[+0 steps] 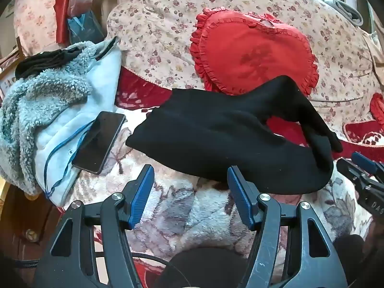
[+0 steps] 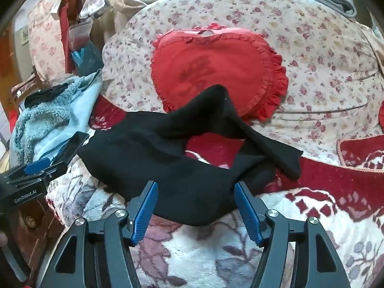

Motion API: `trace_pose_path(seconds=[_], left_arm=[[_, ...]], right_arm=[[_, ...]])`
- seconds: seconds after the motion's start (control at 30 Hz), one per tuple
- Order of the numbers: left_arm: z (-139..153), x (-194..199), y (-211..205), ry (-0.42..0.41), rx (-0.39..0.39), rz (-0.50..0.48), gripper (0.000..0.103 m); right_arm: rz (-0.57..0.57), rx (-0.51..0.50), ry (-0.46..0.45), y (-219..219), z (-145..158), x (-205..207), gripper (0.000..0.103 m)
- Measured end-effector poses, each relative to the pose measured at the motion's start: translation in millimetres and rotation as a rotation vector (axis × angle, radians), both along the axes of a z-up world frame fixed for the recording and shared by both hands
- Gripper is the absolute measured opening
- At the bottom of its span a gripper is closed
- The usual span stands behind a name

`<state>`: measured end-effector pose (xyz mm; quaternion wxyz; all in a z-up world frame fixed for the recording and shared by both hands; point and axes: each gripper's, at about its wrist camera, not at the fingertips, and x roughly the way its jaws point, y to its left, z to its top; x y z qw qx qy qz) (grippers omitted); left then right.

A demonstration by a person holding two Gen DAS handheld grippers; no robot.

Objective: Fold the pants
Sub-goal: 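Move both tools over the crumpled black pants, fingers open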

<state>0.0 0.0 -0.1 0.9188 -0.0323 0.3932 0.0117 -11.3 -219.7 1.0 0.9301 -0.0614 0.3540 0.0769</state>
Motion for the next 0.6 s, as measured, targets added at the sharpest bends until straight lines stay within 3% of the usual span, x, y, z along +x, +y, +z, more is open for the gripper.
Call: trace_pose_path(seconds=[0.07, 0.17, 0.33, 0.6], left_arm=[[0.2, -1.0, 0.7, -0.016, -0.017, -0.004, 0.063], [0.2, -4.2, 3.3, -0.022, -0.015, -0.019, 0.063], [-9.0, -0.6, -18.5, 0.012, 0.024, -0.057, 0.063], [-27.3, 12.1, -45.8, 0.052, -0.003, -0.053, 0.063]], right_arm=[[0.002, 0.046, 0.049, 1.7, -9.5, 12.5, 0.065], [-0.014, 0.129, 0.054, -9.6, -16.3, 20.6, 0.065], [-0.074, 0.142, 0.034, -13.7, -28.6, 26.0, 0.065], [-0.136, 0.185, 0.019, -21.1, -42.7, 33.5, 0.065]])
